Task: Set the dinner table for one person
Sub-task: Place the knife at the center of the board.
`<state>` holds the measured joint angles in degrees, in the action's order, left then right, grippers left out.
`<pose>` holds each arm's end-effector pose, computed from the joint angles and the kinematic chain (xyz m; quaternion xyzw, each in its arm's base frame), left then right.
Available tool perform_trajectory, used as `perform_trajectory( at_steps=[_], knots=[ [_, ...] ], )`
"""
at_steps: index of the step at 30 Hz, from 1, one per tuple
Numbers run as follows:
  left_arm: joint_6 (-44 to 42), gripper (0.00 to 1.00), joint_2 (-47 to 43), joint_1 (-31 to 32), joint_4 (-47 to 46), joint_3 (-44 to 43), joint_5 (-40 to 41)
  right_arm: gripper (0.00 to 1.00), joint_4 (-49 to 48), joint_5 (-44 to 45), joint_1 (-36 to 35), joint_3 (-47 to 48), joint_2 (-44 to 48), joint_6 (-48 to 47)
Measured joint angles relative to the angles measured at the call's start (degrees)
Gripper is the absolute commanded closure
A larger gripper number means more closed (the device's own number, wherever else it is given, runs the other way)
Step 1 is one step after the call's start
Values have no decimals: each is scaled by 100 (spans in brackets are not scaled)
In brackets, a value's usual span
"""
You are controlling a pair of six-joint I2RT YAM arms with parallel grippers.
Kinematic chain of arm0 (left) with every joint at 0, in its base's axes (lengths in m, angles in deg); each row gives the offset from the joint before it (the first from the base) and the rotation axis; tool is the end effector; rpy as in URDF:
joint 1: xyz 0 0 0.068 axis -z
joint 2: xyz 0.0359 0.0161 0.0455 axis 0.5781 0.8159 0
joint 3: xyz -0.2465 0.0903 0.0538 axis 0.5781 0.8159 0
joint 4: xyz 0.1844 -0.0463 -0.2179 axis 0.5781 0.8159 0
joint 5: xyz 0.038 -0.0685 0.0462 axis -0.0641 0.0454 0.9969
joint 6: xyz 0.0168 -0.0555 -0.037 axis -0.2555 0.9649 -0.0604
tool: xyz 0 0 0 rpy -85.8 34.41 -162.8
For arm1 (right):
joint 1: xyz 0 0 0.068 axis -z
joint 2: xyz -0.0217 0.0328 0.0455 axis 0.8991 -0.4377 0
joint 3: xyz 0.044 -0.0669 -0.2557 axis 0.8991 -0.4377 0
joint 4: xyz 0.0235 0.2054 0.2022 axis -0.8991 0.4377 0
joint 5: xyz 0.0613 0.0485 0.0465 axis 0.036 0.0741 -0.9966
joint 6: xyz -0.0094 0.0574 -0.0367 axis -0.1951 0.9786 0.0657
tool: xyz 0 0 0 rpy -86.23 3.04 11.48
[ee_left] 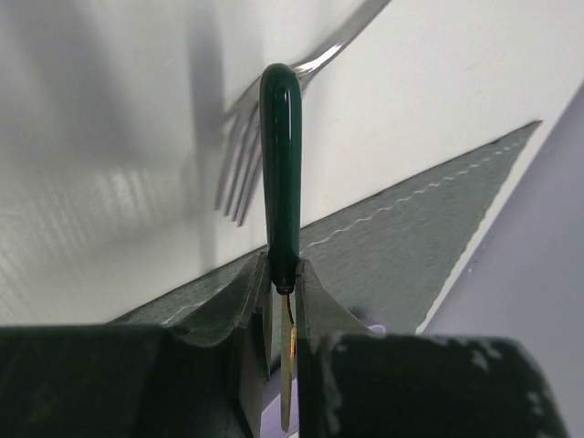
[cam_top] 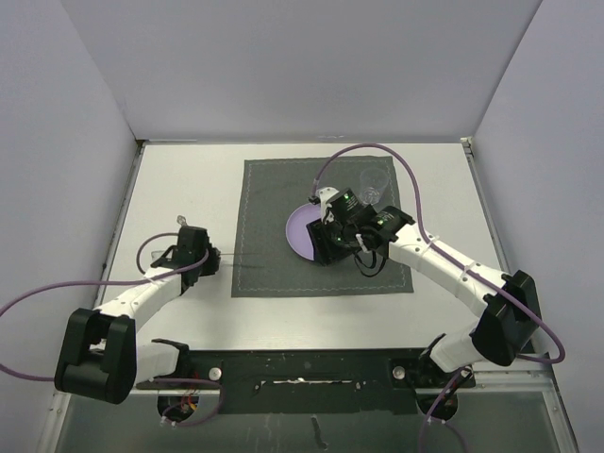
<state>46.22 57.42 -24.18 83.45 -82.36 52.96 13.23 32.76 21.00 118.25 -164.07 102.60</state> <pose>0.2544 -0.0372 0.1294 -0.7124 0.6216 -0.2019 0.2558 0.2497 0.2389 0.2666 -0.2136 0.9270 0.1879 0.2444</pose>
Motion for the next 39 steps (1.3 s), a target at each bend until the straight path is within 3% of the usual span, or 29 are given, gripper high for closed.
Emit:
perform_trajectory(
  at_steps=[5,15,25,39],
  knots=[
    [769,100,199,708,-138,111,177,52,39,37,-57,0,2,13],
    [1351,100,199,1049,-216,111,365,52,70,76,-81,0,76,39],
    [1268,82,197,1014,184,-245,800,52,79,120,-94,0,133,39],
    [916,82,1679,446,-494,-1268,697,52,319,334,-94,0,485,39]
  ],
)
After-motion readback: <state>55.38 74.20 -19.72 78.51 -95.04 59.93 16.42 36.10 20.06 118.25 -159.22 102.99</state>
